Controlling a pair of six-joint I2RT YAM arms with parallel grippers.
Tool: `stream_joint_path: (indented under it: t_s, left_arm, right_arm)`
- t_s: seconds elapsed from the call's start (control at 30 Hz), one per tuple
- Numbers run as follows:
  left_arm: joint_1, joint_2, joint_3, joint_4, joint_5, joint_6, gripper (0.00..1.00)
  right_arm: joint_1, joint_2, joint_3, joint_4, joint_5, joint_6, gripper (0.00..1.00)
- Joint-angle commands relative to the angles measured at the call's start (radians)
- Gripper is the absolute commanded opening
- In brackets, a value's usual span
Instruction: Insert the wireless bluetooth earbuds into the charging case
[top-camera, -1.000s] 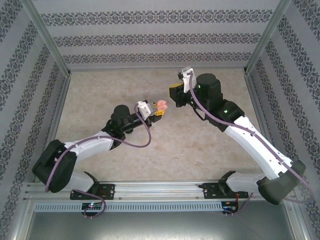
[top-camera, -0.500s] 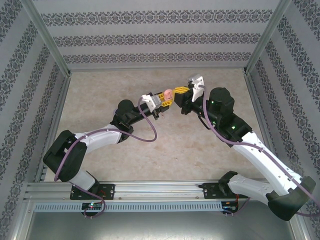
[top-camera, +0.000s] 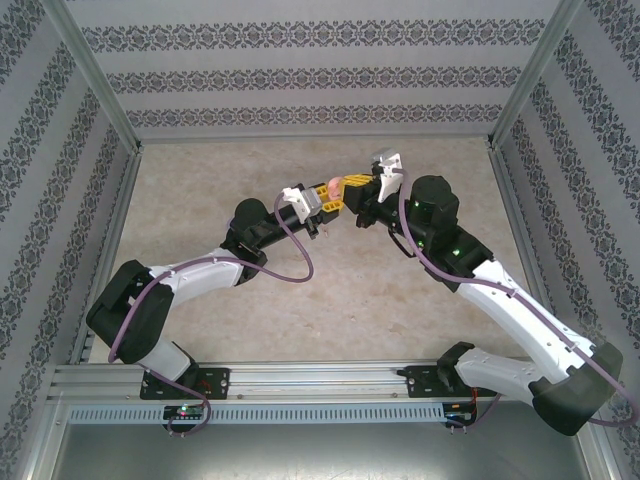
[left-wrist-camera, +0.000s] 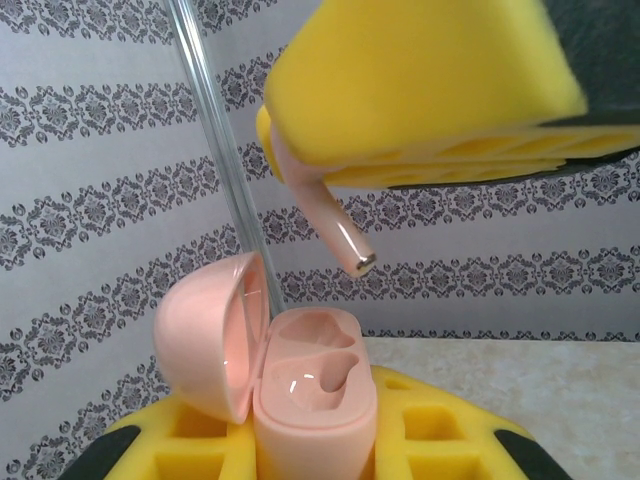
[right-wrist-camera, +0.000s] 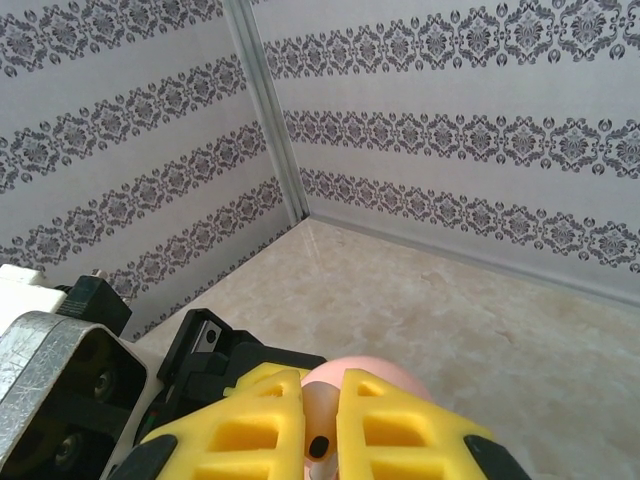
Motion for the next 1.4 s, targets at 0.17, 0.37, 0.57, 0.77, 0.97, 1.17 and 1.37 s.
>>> stream_joint_path:
  t_s: [0.17,0.37,0.57,0.77,0.97,1.17,1.37]
  left_arm:
    - [-0.01,-0.027,0.038,0.019,0.025,-0.04,0.0]
    - [-0.01,-0.032,0.04,0.019,0.033,-0.046,0.0]
    - [-0.01,-0.036,0.042,0.014,0.034,-0.049,0.0]
    - [-0.01,-0.036,0.049,0.013,0.034,-0.052,0.0]
    - [-0.01,-0.038,0.058,0.014,0.032,-0.061,0.0]
    - [-0.01,-0.044,0.062,0.011,0.025,-0.066,0.0]
    - [-0.011,-0.045,0.069,0.008,0.017,-0.075,0.0]
  right_arm:
    - [-0.005,0.02,-0.024,0.045,-0.009,0.018,0.11]
    - [-0.009,0.036,-0.032,0.047,0.005,0.011,0.1]
    - [-0.027,0.036,-0.043,0.043,0.017,0.005,0.09]
    - [-0.032,0.027,-0.053,0.017,0.03,-0.026,0.08]
    - [-0.033,0.026,-0.065,-0.001,0.014,-0.042,0.07]
    - [-0.032,0.005,-0.089,-0.013,0.029,-0.063,0.06]
    - [-0.028,-0.004,-0.101,-0.029,0.035,-0.096,0.05]
